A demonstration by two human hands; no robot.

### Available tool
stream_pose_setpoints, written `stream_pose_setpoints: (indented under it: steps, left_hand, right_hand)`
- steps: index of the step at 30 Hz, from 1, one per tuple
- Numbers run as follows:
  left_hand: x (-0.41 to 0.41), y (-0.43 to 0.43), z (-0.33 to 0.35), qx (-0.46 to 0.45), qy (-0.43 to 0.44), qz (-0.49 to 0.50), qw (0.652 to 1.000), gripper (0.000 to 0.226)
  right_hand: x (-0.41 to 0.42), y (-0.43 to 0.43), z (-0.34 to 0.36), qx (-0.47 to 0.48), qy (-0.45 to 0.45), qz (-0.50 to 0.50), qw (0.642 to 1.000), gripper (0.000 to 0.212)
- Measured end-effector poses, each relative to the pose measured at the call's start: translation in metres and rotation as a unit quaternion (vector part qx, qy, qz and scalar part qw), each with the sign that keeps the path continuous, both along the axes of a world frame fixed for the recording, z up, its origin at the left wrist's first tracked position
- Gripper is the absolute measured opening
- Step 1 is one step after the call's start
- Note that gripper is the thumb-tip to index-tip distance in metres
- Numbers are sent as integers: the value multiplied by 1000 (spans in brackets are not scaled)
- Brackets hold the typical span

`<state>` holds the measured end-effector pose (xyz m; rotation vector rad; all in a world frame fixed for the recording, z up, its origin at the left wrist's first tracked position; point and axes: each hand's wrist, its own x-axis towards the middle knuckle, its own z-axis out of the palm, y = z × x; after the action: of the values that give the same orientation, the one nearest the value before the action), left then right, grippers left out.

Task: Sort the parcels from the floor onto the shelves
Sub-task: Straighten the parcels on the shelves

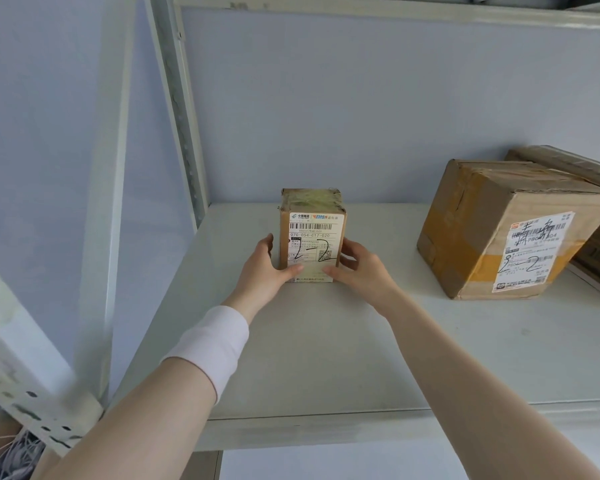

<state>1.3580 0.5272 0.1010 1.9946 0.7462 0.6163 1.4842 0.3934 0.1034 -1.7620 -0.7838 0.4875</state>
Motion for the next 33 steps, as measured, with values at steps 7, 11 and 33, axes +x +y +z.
stream_pose_setpoints:
  steps: [7, 11, 33]
  left_hand:
    - [5, -3, -1, -2, -33, 9, 999, 61]
    - [6, -4, -1, 2, -39, 11, 999, 58]
    - [-36, -110, 12, 33, -172, 200, 964, 73]
  right_hand:
    - [-2, 5, -5, 13, -3, -29, 999, 60]
    - [-2, 7, -6, 13, -3, -29, 999, 58]
    - [-6, -117, 15, 50, -18, 37, 998, 77]
